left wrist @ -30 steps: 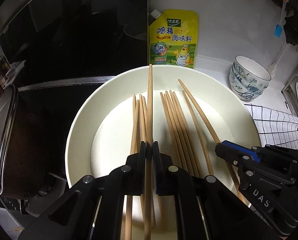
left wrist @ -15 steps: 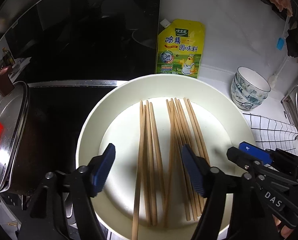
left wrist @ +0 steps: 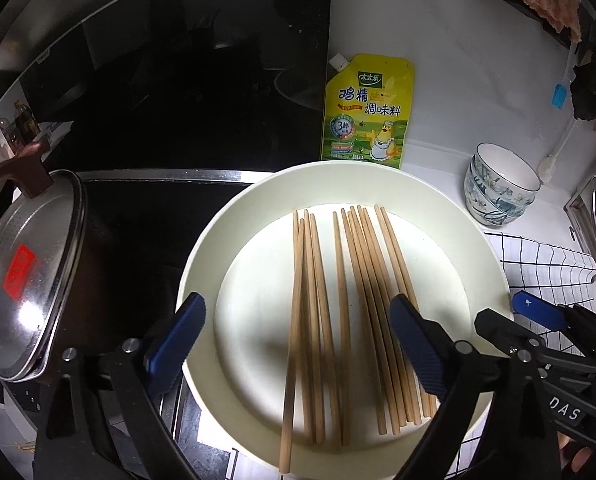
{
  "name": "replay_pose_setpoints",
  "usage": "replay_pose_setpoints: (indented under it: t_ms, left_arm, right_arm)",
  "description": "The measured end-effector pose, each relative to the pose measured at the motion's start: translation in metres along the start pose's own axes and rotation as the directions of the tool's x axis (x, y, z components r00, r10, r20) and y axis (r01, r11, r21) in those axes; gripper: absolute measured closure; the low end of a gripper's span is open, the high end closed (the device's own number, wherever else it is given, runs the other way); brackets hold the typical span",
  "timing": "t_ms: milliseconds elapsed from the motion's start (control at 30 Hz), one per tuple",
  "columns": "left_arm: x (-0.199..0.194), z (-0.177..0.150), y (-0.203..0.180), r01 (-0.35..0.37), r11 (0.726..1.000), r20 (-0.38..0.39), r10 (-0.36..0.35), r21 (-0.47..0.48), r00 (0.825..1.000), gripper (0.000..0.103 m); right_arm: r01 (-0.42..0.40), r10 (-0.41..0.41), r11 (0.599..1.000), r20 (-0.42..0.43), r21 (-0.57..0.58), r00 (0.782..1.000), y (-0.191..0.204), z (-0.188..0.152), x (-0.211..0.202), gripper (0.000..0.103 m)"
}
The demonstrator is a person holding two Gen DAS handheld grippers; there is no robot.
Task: Organize utensils
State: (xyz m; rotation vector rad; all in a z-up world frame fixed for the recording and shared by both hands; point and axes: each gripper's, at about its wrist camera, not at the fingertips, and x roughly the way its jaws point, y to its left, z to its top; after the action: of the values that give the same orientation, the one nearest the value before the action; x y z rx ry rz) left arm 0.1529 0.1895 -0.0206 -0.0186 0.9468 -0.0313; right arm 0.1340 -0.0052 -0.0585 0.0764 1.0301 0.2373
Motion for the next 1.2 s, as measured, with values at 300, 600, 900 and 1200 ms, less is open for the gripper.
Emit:
replay_pose_setpoints:
  t_ms: [300,600,900,1200]
  left_arm:
    - [-0.005,0.0,0.002,-0.013,1.0,0.005,0.013,0.006,1.0,0.008]
    - [-0.007,0.0,0.004,-0.02,1.0,0.006,0.02,0.011,1.0,0.007]
    - [-0.006,-0.001,0.004,-0.027,1.0,0.002,0.027,0.015,1.0,0.007]
    - [-0.005,-0.004,0.002,-0.03,0.999,-0.002,0.03,0.019,1.0,0.007]
  right_arm:
    - [0.016,-0.016,1.0,0.011,0.001,1.0,-0.003,-0.002,-0.009,0.036]
    - [0.017,-0.017,1.0,0.017,-0.003,1.0,-0.003,-0.006,-0.014,0.036]
    - [0.017,-0.017,1.0,0.02,0.0,1.0,-0.004,-0.006,-0.017,0.035]
    - [0.021,-0.021,1.0,0.016,0.005,1.0,-0.004,-0.006,-0.019,0.035]
